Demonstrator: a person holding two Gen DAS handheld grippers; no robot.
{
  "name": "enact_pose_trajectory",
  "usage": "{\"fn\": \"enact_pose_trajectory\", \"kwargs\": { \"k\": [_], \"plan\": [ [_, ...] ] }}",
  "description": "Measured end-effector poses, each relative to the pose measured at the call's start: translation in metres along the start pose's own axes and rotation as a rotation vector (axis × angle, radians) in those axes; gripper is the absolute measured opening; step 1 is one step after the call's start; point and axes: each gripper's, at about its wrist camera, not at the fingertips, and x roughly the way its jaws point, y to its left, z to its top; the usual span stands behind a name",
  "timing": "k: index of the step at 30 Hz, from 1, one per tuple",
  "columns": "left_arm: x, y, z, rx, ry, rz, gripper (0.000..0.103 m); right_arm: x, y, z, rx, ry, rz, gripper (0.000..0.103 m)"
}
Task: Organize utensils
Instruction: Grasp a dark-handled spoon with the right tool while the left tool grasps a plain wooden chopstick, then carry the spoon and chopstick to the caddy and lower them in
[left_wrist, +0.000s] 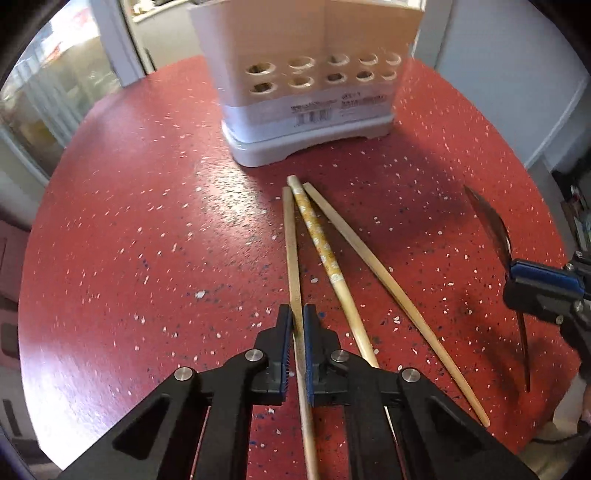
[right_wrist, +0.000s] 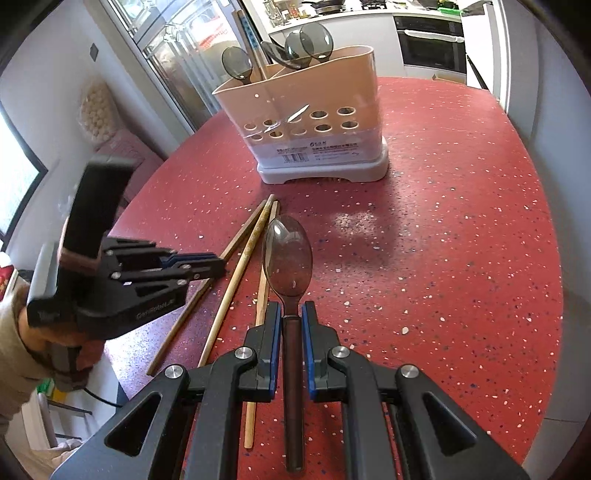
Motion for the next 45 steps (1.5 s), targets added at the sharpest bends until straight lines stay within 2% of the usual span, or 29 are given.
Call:
{"fn": "enact_pose_trajectory", "kwargs": {
  "k": [5, 15, 21, 25, 27, 29, 35, 36, 37, 38, 41, 44, 45],
  "plan": [
    [-0.028, 0.005, -0.016, -0.081, -0.147, -0.041, 0.034, -0.002, -0.006, 0.003, 0.027, -0.004, 0.003, 0.012],
    [-0.089, 0.042, -0.037, -0.218, -0.36, -0.114, 0.034, -0.015, -0.014, 0.015, 0.084, -0.054, 0.014, 0.012],
    [-0.114, 0.056, -0.033, -0.249, -0.442, -0.144, 0.034, -0.026, -0.011, 0.03, 0.096, -0.099, 0.023, 0.012],
    [-0.128, 0.06, -0.03, -0.233, -0.472, -0.148, 0.034, -0.034, -0.006, 0.042, 0.09, -0.123, 0.03, 0.012],
    [-0.125, 0.061, -0.03, -0.222, -0.451, -0.143, 0.034, -0.034, -0.003, 0.047, 0.082, -0.127, 0.029, 0.012],
    [-0.115, 0.064, -0.03, -0.233, -0.398, -0.119, 0.034, -0.033, -0.002, 0.048, 0.079, -0.123, 0.034, 0.012],
    [-0.074, 0.089, -0.039, -0.379, -0.255, -0.096, 0.035, -0.018, 0.0, 0.04, 0.077, -0.084, 0.053, 0.012],
    [-0.071, 0.089, -0.041, -0.379, -0.246, -0.089, 0.042, -0.016, 0.0, 0.038, 0.079, -0.078, 0.058, 0.012],
    [-0.066, 0.09, -0.043, -0.372, -0.229, -0.067, 0.061, -0.014, 0.0, 0.036, 0.082, -0.073, 0.064, 0.012],
    [-0.06, 0.089, -0.043, -0.366, -0.2, -0.043, 0.103, -0.012, -0.001, 0.034, 0.083, -0.069, 0.068, 0.012],
    [-0.053, 0.083, -0.045, -0.338, -0.172, -0.006, 0.103, -0.01, -0.003, 0.032, 0.087, -0.067, 0.079, 0.012],
    [-0.041, 0.076, -0.04, -0.291, -0.129, 0.079, 0.103, -0.01, -0.005, 0.029, 0.091, -0.068, 0.084, 0.012],
    [-0.037, 0.076, -0.037, -0.282, -0.112, 0.082, 0.103, -0.011, -0.005, 0.029, 0.094, -0.069, 0.085, 0.012]
  ]
}}
